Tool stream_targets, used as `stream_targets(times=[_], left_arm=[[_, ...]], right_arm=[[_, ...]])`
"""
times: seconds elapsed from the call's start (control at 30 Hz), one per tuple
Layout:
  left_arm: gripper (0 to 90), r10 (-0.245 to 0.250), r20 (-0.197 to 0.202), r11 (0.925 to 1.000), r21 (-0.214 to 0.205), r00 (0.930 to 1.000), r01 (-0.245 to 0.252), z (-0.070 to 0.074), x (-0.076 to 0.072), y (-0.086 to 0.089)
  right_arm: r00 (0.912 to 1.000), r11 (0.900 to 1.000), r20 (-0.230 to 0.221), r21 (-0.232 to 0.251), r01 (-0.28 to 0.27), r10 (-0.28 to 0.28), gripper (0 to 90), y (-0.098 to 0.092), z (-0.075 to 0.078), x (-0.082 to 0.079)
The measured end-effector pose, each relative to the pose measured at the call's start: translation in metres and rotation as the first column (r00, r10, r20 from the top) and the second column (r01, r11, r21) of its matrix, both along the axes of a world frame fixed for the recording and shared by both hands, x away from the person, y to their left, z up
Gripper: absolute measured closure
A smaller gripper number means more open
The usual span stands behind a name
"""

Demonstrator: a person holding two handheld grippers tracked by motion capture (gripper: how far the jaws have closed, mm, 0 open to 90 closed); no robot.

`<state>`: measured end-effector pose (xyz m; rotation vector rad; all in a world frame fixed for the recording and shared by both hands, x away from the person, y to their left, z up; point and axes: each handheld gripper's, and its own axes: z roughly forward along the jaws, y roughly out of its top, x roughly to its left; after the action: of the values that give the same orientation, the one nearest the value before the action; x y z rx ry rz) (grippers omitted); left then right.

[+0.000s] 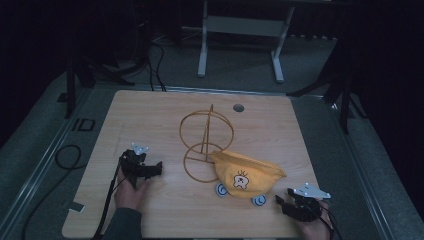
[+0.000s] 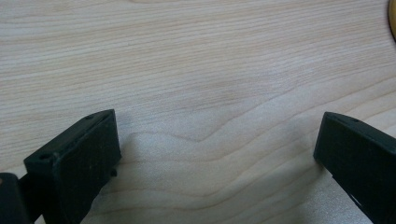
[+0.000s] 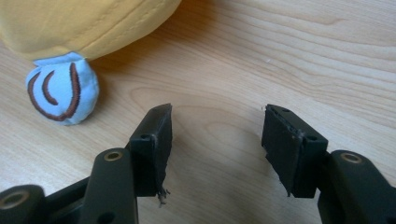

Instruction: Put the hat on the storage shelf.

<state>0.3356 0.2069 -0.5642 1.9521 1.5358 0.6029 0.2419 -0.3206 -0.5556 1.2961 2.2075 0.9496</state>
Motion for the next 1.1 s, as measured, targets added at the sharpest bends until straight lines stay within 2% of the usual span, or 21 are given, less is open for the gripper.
stream_targets(times=[0.17, 0.4, 0.47, 0.57, 0.63, 0.67, 0.73, 0.93, 1.1], left_arm=[[0.4, 0.0, 0.0, 1.0, -0.001, 1.0, 0.0, 0.0, 0.0, 0.0], [0.4, 0.0, 0.0, 1.0, 0.0, 1.0, 0.0, 0.0, 0.0, 0.0], [0.4, 0.0, 0.0, 1.0, -0.001, 1.0, 0.0, 0.0, 0.0, 0.0], [0.4, 0.0, 0.0, 1.0, 0.0, 1.0, 0.0, 0.0, 0.0, 0.0], [0.4, 0.0, 0.0, 1.0, -0.001, 1.0, 0.0, 0.0, 0.0, 0.0], [0.4, 0.0, 0.0, 1.0, -0.001, 1.0, 0.0, 0.0, 0.0, 0.0], [0.4, 0.0, 0.0, 1.0, 0.0, 1.0, 0.0, 0.0, 0.0, 0.0], [0.4, 0.0, 0.0, 1.0, 0.0, 1.0, 0.0, 0.0, 0.0, 0.0], [0.4, 0.0, 0.0, 1.0, 0.0, 1.0, 0.0, 0.0, 0.0, 0.0]], right_arm=[[0.9999, 0.9999, -0.005, -0.001, -0.016, 0.016, 43.3, 0.002, 0.0, -0.002], [0.9962, 0.9962, -0.006, -0.005, -0.087, 0.087, 45.2, 0.011, 0.001, -0.007], [0.9936, 0.9934, 0.002, 0.021, -0.113, 0.113, 45.2, 0.015, 0.004, -0.008], [0.9923, 0.9912, 0.009, 0.045, -0.124, 0.124, 45.1, 0.017, 0.006, -0.01], [0.9879, 0.9843, 0.013, 0.084, -0.155, 0.155, 45.1, 0.02, 0.007, -0.011], [0.9879, 0.9843, 0.013, 0.084, -0.155, 0.155, 45.1, 0.02, 0.007, -0.011], [0.9832, 0.9769, 0.011, 0.112, -0.182, 0.182, 44.8, 0.025, 0.008, -0.01], [0.9784, 0.9695, 0.011, 0.132, -0.206, 0.206, 44.8, 0.032, 0.009, -0.007], [0.9733, 0.9636, -0.007, 0.142, -0.226, 0.229, 45.3, 0.037, 0.006, -0.004]])
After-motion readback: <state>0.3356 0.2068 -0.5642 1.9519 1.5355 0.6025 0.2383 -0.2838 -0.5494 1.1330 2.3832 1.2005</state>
